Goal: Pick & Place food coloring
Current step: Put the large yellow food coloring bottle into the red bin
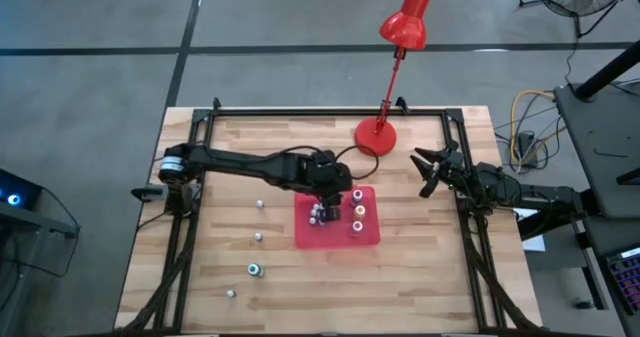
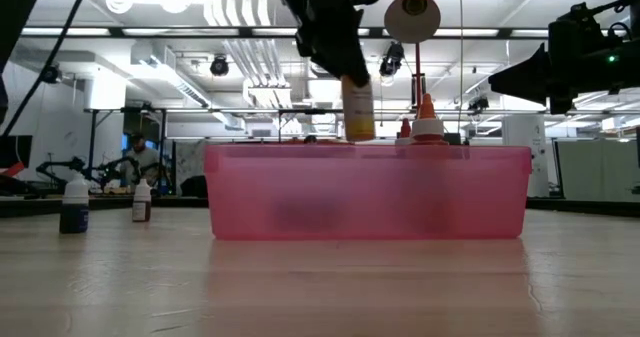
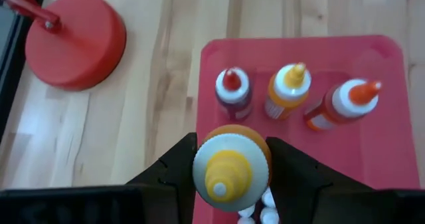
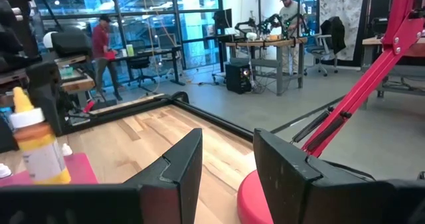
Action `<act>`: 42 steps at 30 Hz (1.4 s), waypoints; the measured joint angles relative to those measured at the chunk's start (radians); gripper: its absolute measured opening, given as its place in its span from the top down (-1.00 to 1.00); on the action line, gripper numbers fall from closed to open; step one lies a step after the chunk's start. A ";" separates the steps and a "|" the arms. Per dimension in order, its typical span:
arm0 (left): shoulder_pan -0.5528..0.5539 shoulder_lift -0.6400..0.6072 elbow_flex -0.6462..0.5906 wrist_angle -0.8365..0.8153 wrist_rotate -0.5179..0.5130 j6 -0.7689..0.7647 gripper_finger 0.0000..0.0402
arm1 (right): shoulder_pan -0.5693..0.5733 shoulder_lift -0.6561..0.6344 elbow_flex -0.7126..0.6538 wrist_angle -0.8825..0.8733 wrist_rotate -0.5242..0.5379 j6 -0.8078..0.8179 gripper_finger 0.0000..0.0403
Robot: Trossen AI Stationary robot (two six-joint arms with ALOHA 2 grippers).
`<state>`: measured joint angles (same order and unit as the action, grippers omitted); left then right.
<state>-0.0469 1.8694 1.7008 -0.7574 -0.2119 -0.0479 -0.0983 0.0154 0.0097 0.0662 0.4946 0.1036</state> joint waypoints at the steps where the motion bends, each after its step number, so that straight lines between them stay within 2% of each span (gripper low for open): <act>1: -0.001 0.000 -0.006 0.014 0.001 0.000 0.36 | 0.000 0.000 0.000 0.000 0.000 0.000 0.37; 25: -0.002 0.151 -0.021 0.103 0.024 0.006 0.36 | 0.000 0.000 0.000 0.000 0.000 0.000 0.37; 42: -0.039 0.210 -0.022 0.183 0.034 -0.012 0.36 | 0.000 0.000 0.000 0.000 0.000 0.000 0.37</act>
<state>-0.0857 2.0797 1.6787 -0.5745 -0.1782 -0.0601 -0.0986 0.0154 0.0097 0.0661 0.4947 0.1039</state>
